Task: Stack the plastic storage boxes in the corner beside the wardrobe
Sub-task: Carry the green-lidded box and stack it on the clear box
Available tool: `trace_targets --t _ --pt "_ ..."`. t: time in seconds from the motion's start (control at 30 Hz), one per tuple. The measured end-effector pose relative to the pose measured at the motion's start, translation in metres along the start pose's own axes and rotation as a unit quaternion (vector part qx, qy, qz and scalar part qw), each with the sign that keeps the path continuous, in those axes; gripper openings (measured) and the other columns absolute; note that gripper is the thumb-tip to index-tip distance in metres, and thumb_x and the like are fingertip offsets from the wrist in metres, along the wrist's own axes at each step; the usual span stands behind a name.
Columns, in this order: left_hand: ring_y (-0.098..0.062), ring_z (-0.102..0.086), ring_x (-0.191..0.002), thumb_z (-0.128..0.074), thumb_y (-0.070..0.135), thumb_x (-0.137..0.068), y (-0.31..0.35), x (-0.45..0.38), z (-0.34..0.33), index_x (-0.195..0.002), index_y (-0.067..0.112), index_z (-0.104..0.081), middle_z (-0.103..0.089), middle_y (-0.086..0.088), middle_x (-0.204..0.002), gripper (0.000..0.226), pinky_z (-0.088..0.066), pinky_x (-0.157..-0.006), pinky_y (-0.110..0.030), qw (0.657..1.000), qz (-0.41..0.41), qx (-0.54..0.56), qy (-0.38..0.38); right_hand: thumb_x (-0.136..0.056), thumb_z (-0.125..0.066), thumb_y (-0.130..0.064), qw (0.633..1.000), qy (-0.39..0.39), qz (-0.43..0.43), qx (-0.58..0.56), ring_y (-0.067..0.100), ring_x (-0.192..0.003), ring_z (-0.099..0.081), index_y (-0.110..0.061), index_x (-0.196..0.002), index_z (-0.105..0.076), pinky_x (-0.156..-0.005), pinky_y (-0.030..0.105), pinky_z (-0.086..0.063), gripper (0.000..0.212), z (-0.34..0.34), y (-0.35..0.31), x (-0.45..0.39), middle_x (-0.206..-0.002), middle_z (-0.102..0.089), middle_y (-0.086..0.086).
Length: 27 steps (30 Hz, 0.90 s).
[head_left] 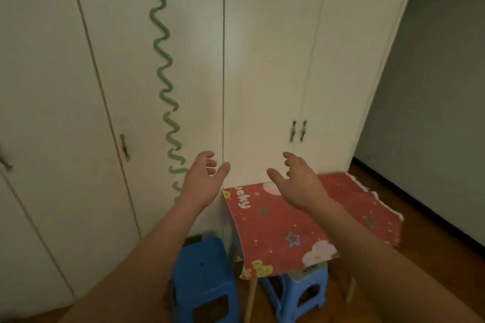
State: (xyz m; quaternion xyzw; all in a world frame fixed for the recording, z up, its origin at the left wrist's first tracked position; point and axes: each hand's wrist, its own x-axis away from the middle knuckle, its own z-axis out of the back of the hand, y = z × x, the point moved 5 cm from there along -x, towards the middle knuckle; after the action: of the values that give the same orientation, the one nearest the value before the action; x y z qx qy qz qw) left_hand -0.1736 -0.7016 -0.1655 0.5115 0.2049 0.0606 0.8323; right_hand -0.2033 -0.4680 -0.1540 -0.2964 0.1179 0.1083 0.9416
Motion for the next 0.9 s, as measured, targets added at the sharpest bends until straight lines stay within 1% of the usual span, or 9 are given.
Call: trace_targets --t 0.07,0.1,0.27,0.37,0.47,0.57,0.63,0.8,0.9 --pt "-0.011 -0.056 -0.103 -0.061 0.045 -0.091 0.026 0.008 -0.042 -0.136 0.023 -0.045 -0.057 0.005 -0.118 0.053 -0.041 -0.07 -0.018 0.999 -0.02 0.003 -0.031 -0.092 -0.046 -0.06 0.999 0.024 -0.03 0.014 0.025 -0.121 -0.055 -0.018 -0.151 -0.028 -0.097 0.043 -0.048 0.074 0.035 0.039 0.016 -0.148 -0.041 0.008" --pt "-0.011 -0.056 -0.103 -0.062 0.045 -0.091 0.036 0.011 -0.058 -0.135 0.022 -0.045 -0.057 0.006 -0.117 0.052 -0.04 -0.069 -0.017 0.999 -0.029 0.007 -0.044 -0.092 -0.045 -0.061 0.998 0.035 -0.043 0.02 0.025 -0.119 -0.056 -0.018 -0.151 -0.028 -0.096 0.042 -0.048 0.074 0.048 0.054 0.022 -0.148 -0.041 0.008" --pt "-0.013 -0.058 -0.103 -0.063 0.044 -0.091 0.084 0.026 -0.146 -0.134 0.022 -0.046 -0.058 0.006 -0.114 0.051 -0.046 -0.076 -0.027 0.991 -0.072 0.022 -0.111 -0.093 -0.046 -0.059 0.988 0.091 -0.112 0.046 0.026 -0.122 -0.055 -0.018 -0.15 -0.031 -0.098 0.041 -0.048 0.072 0.112 0.123 0.055 -0.149 -0.041 0.008" --pt "-0.013 -0.059 -0.102 -0.063 0.042 -0.09 0.109 0.037 -0.2 -0.133 0.022 -0.047 -0.058 0.004 -0.114 0.05 -0.046 -0.075 -0.027 0.983 -0.095 0.032 -0.155 -0.094 -0.047 -0.06 0.98 0.117 -0.15 0.052 0.024 -0.124 -0.053 -0.019 -0.151 -0.03 -0.097 0.039 -0.047 0.072 0.143 0.167 0.07 -0.149 -0.042 0.006" --pt "-0.012 -0.06 -0.102 -0.063 0.044 -0.09 0.13 0.041 -0.252 -0.132 0.023 -0.047 -0.059 0.005 -0.115 0.049 -0.05 -0.074 -0.027 0.974 -0.113 0.043 -0.193 -0.092 -0.046 -0.064 0.971 0.134 -0.192 0.058 0.022 -0.125 -0.052 -0.02 -0.151 -0.028 -0.097 0.04 -0.05 0.076 0.167 0.21 0.08 -0.149 -0.042 0.005" --pt "-0.009 -0.059 -0.102 -0.061 0.045 -0.091 0.149 0.044 -0.305 -0.135 0.024 -0.046 -0.059 0.009 -0.115 0.051 -0.049 -0.083 -0.029 0.966 -0.129 0.043 -0.221 -0.09 -0.046 -0.066 0.959 0.151 -0.232 0.067 0.021 -0.124 -0.054 -0.024 -0.151 -0.027 -0.094 0.04 -0.052 0.076 0.19 0.252 0.086 -0.149 -0.042 0.003" --pt "-0.01 -0.058 -0.104 -0.06 0.045 -0.093 0.158 0.043 -0.341 -0.136 0.023 -0.045 -0.059 0.009 -0.116 0.051 -0.047 -0.087 -0.029 0.96 -0.134 0.044 -0.241 -0.091 -0.047 -0.064 0.951 0.16 -0.255 0.077 0.022 -0.125 -0.053 -0.024 -0.151 -0.027 -0.095 0.042 -0.052 0.075 0.203 0.281 0.088 -0.15 -0.042 0.003" --pt "-0.008 -0.055 -0.106 -0.059 0.046 -0.093 0.18 0.025 -0.439 -0.138 0.026 -0.044 -0.057 0.01 -0.121 0.052 -0.04 -0.079 -0.021 0.946 -0.139 0.049 -0.29 -0.092 -0.049 -0.06 0.933 0.169 -0.306 0.088 0.024 -0.127 -0.052 -0.023 -0.151 -0.027 -0.098 0.044 -0.05 0.074 0.241 0.352 0.077 -0.15 -0.041 0.005" --pt "-0.008 -0.055 -0.108 -0.06 0.045 -0.092 0.194 0.012 -0.48 -0.139 0.026 -0.043 -0.056 0.009 -0.124 0.053 -0.042 -0.083 -0.024 0.935 -0.164 0.052 -0.31 -0.093 -0.048 -0.061 0.929 0.178 -0.311 0.096 0.024 -0.126 -0.052 -0.023 -0.151 -0.026 -0.099 0.044 -0.05 0.073 0.262 0.382 0.062 -0.15 -0.041 0.005"
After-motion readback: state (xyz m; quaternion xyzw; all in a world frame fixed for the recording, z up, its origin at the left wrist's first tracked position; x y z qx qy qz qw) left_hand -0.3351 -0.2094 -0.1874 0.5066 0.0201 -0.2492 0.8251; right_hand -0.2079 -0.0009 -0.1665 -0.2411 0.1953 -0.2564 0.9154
